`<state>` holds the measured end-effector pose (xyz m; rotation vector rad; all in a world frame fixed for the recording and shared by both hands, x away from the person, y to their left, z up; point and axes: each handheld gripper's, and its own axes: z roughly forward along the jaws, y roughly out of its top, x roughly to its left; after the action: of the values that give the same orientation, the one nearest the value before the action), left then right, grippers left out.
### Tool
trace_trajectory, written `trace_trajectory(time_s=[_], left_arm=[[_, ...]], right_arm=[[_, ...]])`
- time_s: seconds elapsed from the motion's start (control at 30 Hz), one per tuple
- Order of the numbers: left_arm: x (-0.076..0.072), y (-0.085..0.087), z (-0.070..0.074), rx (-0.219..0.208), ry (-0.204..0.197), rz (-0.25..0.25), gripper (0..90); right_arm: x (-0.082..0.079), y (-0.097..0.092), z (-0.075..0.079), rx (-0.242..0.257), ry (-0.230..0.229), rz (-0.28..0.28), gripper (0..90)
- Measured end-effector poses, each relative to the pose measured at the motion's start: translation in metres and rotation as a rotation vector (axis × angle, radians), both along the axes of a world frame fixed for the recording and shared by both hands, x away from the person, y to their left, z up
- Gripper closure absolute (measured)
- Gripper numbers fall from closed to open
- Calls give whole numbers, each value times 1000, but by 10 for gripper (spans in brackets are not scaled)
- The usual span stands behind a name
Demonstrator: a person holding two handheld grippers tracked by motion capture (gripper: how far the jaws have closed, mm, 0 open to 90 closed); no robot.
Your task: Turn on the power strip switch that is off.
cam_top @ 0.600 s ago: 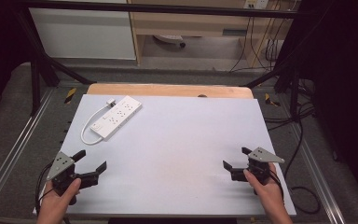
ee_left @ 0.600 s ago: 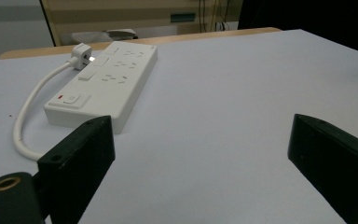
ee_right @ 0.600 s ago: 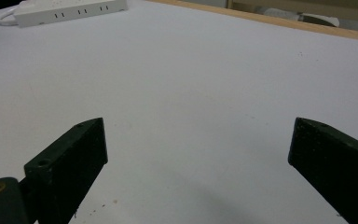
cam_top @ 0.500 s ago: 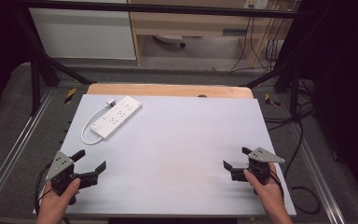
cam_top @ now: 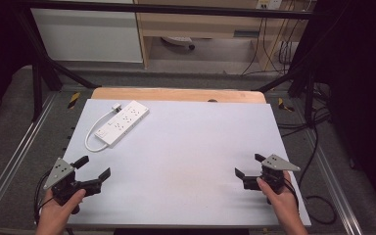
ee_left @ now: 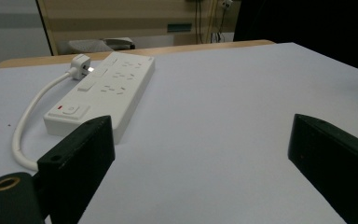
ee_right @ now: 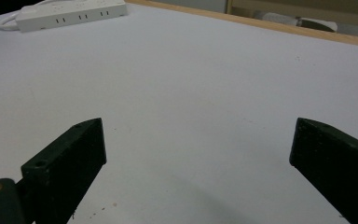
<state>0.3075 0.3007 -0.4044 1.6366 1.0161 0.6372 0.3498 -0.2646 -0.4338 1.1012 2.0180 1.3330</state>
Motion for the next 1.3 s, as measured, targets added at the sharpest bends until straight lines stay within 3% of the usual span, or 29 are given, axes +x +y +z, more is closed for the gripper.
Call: trace_trajectory(time_s=[0.2, 0.4, 0.53, 0.73, 0.9, 1.1, 1.3], left_arm=[[2, -3, 2, 1, 3, -10, 73], [10, -1, 7, -43, 20, 0, 78], [15, 4, 9, -61, 25, 0, 85], [24, 9, 16, -42, 25, 20, 87], [28, 9, 20, -40, 13, 21, 88], [31, 5, 21, -16, 26, 1, 82], [35, 3, 22, -18, 32, 6, 77]], right_arm=[[0, 0, -1, -16, 8, 0, 40], [2, 1, -3, 5, 31, -15, 38], [4, 2, -5, -6, 40, -16, 36], [1, 4, -4, -17, 41, -1, 27], [-1, 11, -3, -110, 13, 34, 29], [-3, 16, -3, -107, 24, 49, 27], [-3, 18, -4, -97, 37, 61, 26]])
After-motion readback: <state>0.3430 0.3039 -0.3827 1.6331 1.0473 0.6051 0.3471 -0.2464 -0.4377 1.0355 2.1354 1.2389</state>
